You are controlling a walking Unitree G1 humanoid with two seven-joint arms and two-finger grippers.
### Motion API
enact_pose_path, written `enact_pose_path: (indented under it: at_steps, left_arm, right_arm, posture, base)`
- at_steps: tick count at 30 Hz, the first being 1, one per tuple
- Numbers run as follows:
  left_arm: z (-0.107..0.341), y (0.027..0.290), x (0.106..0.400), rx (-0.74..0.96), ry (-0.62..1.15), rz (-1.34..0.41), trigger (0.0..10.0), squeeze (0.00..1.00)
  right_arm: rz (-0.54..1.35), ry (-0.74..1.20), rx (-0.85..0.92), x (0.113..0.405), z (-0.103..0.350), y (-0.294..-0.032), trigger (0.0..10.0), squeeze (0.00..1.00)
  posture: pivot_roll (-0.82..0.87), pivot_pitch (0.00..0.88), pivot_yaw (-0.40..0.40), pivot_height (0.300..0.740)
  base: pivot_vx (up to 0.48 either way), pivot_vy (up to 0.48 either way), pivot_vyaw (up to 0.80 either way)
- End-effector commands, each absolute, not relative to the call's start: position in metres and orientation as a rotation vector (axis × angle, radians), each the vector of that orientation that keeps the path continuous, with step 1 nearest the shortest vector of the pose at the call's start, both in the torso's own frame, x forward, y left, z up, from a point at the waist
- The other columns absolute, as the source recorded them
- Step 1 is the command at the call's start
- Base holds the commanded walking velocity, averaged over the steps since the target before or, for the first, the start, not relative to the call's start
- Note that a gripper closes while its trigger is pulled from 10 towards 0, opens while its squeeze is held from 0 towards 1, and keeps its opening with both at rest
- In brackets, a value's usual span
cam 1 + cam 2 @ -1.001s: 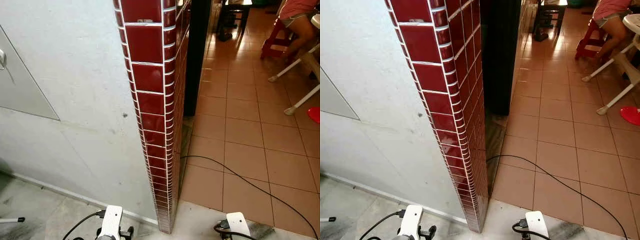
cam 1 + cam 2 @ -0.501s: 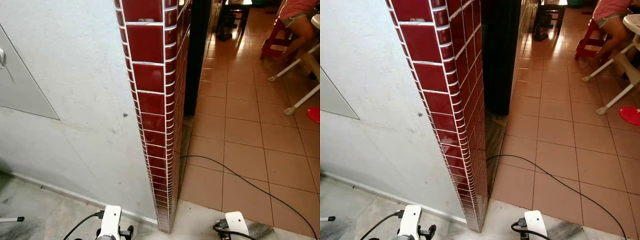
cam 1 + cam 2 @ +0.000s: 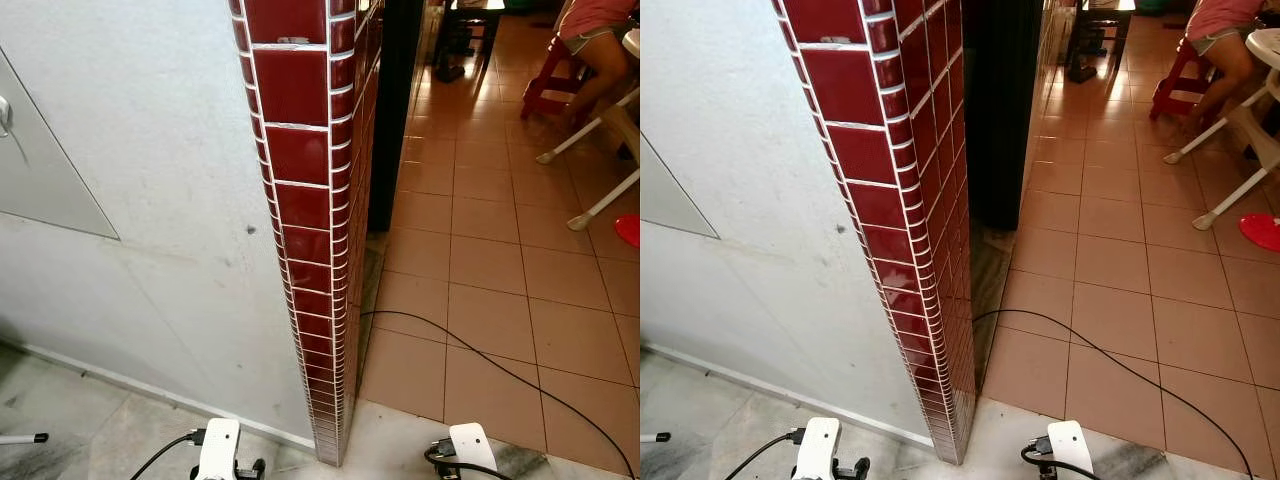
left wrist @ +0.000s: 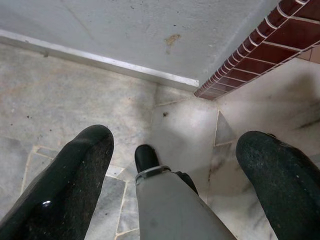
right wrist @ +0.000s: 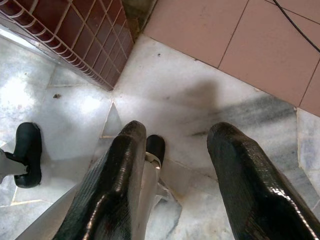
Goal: Hang keys on a hook
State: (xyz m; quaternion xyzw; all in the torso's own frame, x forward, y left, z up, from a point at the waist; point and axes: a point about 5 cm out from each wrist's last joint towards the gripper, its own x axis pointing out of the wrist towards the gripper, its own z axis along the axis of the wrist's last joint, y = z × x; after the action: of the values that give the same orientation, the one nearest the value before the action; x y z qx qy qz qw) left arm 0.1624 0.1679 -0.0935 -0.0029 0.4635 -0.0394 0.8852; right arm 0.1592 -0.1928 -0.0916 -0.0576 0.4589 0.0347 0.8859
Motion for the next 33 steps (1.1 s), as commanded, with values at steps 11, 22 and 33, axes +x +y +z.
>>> enact_pose_path:
  at_steps: [11, 22, 33]
  left_arm:
    - [-0.0953, 0.1749, 0.1577, -0.016, 0.991, -0.065, 10.0, 0.0]
    - [-0.0966, 0.1722, 0.1558, -0.037, 1.004, -0.054, 10.0, 0.0]
    - [-0.0972, 0.1715, 0.1543, -0.039, 1.008, -0.054, 10.0, 0.0]
  right_arm:
    - [0.086, 0.955, -0.119, 0.1587, -0.0919, -0.1909, 10.0, 0.0]
    - [0.089, 0.956, -0.122, 0.159, -0.0918, -0.1916, 10.0, 0.0]
    - [0.094, 0.956, -0.124, 0.1591, -0.0917, -0.1916, 10.0, 0.0]
  posture:
    - [-0.1, 0.0, 0.029, 0.74]
    - [-0.1, 0.0, 0.024, 0.74]
    - [-0.1, 0.0, 0.022, 0.74]
  base:
    - [0.0, 0.0, 0.0]
    - [0.0, 0.1, 0.0]
    - [0.0, 0.28, 0.0]
